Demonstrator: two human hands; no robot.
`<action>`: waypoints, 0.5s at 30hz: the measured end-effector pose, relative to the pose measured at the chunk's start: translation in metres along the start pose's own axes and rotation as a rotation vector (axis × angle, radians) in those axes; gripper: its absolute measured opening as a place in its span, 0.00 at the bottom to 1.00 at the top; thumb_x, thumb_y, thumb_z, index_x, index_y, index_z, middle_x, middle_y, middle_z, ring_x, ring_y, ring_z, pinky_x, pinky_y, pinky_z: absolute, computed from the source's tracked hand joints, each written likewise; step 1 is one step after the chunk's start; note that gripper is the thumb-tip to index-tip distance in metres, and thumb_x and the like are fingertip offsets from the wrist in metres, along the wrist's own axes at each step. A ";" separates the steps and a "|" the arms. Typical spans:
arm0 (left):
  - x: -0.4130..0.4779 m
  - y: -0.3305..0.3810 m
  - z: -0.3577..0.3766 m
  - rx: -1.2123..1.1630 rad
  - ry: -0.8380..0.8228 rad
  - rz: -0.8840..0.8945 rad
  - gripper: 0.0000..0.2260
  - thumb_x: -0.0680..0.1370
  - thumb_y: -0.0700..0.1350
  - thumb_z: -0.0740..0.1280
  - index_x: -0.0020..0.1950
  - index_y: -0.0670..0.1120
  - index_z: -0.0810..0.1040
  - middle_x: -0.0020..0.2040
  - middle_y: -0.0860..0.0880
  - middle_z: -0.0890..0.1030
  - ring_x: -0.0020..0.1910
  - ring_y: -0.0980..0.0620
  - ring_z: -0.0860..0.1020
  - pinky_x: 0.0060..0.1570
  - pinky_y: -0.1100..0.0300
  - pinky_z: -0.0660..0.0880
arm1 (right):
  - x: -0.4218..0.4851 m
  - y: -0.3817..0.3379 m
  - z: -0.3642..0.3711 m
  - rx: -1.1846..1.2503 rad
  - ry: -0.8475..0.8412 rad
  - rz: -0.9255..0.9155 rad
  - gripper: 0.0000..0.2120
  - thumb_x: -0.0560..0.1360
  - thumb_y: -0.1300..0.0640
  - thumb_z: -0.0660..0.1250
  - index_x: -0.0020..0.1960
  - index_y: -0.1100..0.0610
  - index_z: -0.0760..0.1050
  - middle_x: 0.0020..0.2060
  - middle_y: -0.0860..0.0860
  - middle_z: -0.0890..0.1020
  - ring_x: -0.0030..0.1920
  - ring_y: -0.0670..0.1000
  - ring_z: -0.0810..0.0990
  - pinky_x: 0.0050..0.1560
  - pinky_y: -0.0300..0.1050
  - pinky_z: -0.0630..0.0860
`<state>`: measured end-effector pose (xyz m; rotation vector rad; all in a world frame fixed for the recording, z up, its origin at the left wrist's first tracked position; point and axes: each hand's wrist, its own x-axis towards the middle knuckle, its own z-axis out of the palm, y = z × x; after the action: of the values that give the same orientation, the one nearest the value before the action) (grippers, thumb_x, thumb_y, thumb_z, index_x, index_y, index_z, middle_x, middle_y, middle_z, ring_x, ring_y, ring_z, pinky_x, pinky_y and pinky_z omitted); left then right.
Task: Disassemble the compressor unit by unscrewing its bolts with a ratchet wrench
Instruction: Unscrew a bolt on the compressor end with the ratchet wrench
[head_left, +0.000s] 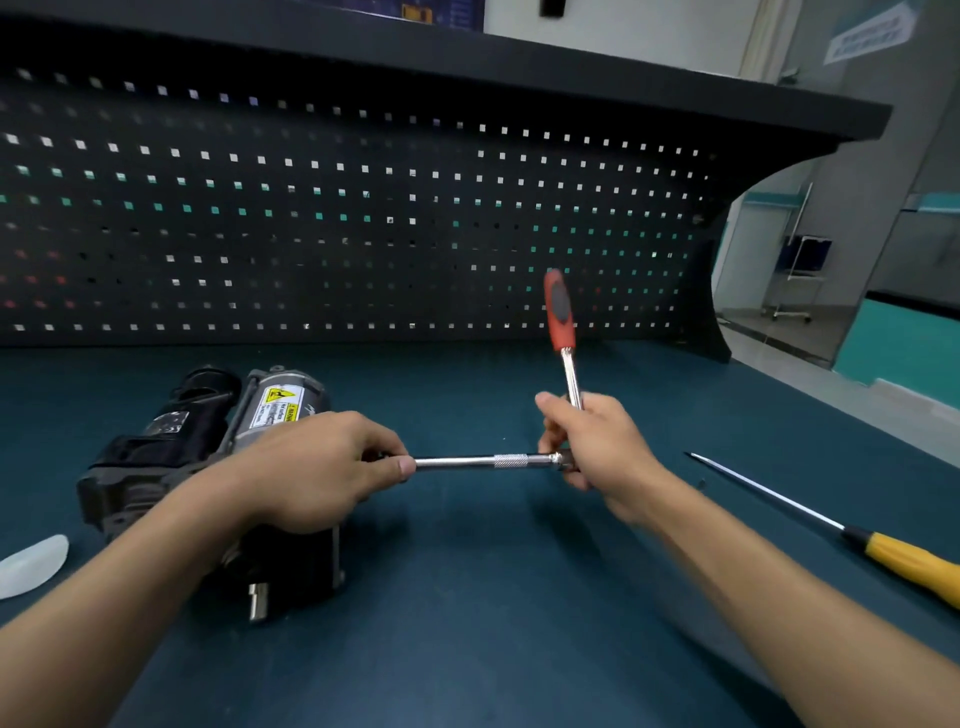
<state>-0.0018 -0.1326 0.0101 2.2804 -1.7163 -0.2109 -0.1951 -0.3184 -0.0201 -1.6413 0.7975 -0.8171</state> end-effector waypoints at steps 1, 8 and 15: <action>0.000 0.000 0.000 -0.002 0.001 -0.001 0.11 0.80 0.60 0.61 0.42 0.60 0.78 0.34 0.59 0.80 0.36 0.59 0.77 0.45 0.54 0.76 | -0.001 -0.001 -0.002 0.042 -0.036 0.123 0.14 0.78 0.48 0.68 0.41 0.56 0.72 0.27 0.50 0.78 0.20 0.46 0.66 0.19 0.36 0.59; -0.002 0.000 0.002 0.019 0.036 -0.005 0.11 0.80 0.61 0.60 0.42 0.61 0.78 0.34 0.65 0.78 0.36 0.61 0.76 0.41 0.58 0.73 | -0.007 -0.003 -0.015 0.577 -0.370 0.529 0.14 0.69 0.48 0.73 0.38 0.55 0.72 0.37 0.50 0.82 0.18 0.41 0.60 0.15 0.33 0.54; -0.006 0.002 0.002 0.011 0.050 -0.006 0.11 0.80 0.62 0.60 0.44 0.61 0.78 0.35 0.63 0.79 0.38 0.59 0.77 0.45 0.54 0.75 | -0.019 0.001 -0.012 0.415 -0.302 0.334 0.16 0.64 0.53 0.77 0.40 0.54 0.69 0.34 0.50 0.81 0.20 0.42 0.60 0.19 0.34 0.54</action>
<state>-0.0056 -0.1271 0.0086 2.2794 -1.6899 -0.1450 -0.2157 -0.3086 -0.0214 -1.1829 0.6153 -0.4452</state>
